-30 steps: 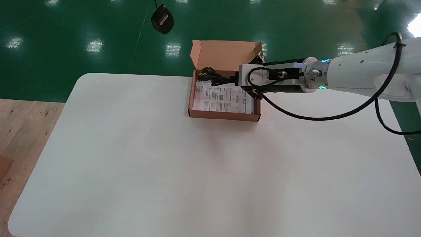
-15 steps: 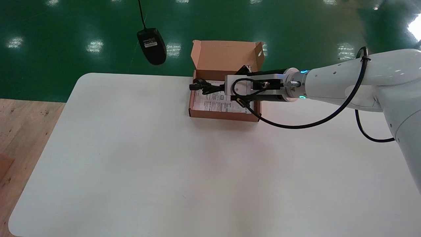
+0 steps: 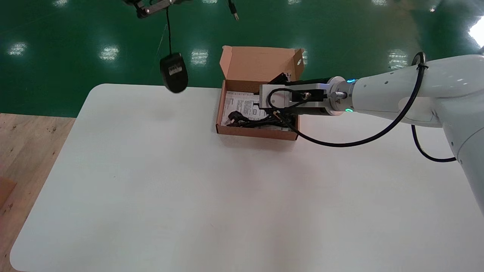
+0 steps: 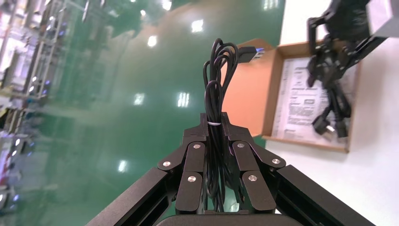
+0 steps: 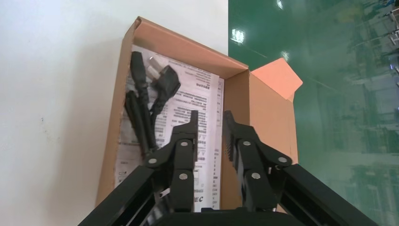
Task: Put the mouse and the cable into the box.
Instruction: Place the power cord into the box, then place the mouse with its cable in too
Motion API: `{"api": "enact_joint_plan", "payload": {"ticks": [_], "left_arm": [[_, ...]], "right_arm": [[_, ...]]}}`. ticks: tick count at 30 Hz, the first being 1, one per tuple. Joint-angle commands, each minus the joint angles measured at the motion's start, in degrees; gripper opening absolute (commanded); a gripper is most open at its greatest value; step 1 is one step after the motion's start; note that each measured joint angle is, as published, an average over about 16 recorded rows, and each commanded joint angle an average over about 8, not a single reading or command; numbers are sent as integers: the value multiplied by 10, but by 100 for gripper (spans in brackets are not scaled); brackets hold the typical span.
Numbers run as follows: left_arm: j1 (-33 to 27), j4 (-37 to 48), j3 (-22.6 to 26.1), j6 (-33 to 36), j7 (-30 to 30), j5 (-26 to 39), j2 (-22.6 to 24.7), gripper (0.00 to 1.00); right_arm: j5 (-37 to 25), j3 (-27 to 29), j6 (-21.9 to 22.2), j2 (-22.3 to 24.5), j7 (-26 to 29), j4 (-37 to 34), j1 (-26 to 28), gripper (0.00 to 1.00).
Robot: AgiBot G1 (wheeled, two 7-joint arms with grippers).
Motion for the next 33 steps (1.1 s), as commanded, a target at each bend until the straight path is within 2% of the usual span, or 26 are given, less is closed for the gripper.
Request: {"api": "enact_joint_plan", "payload": {"ticks": [1, 4, 10, 14, 17, 22, 27, 33], "left_arm": [[6, 4, 1, 0, 5, -5, 6, 0], [23, 46, -4, -9, 48, -28, 41, 0], [72, 172, -21, -47, 156, -80, 132, 0], [116, 236, -26, -105, 211, -111, 178, 0], [154, 249, -17, -154, 227, -140, 192, 0], [208, 258, -1, -227, 198, -216, 194, 0], [241, 281, 8, -280, 125, -299, 193, 0], [263, 300, 37, -303, 38, -360, 192, 0]], "right_arm": [[4, -2, 3, -1, 3, -2, 1, 100], [23, 10, -25, 29, 9, -16, 25, 100], [43, 26, -92, 124, 12, -38, 86, 100], [41, 26, -109, 181, 12, -46, 128, 100], [35, 23, -113, 214, 7, -49, 153, 100], [20, 14, -120, 256, -12, -53, 176, 100], [10, 7, -141, 281, -24, -62, 182, 100], [5, 3, -169, 295, -27, -71, 185, 100]]}}
